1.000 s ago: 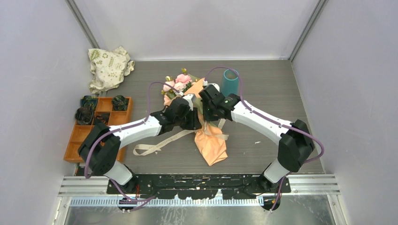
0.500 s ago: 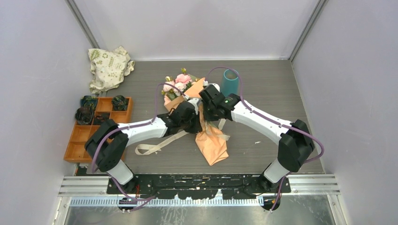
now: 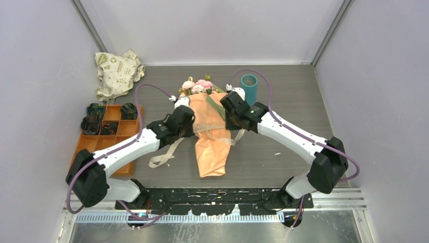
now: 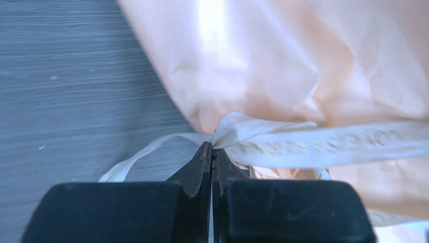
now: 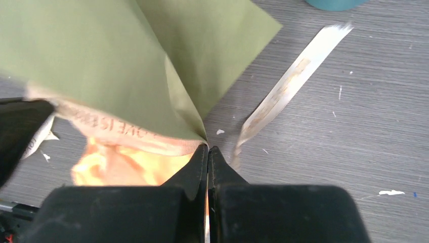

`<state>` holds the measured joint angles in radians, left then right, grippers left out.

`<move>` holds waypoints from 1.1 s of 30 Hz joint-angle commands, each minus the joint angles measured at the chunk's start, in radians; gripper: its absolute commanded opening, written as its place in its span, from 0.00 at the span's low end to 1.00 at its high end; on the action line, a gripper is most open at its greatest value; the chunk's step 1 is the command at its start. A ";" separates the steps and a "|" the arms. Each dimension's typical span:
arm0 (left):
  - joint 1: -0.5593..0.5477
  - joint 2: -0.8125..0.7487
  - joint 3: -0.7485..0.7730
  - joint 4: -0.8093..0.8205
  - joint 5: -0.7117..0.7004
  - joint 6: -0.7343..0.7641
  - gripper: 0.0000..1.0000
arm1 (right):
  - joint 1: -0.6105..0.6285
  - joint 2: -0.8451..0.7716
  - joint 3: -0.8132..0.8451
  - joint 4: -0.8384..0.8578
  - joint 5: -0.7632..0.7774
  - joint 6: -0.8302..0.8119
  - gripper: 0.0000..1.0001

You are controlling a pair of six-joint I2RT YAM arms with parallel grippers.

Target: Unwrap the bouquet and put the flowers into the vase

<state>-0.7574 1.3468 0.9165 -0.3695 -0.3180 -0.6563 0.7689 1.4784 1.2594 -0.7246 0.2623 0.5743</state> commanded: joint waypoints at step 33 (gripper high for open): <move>0.227 -0.213 -0.063 -0.128 0.004 -0.006 0.00 | -0.237 -0.185 -0.157 -0.169 0.166 0.014 0.35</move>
<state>-0.5358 1.1671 0.8654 -0.5835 -0.4095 -0.7059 0.5358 1.3346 1.1011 -0.8948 0.4442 0.5903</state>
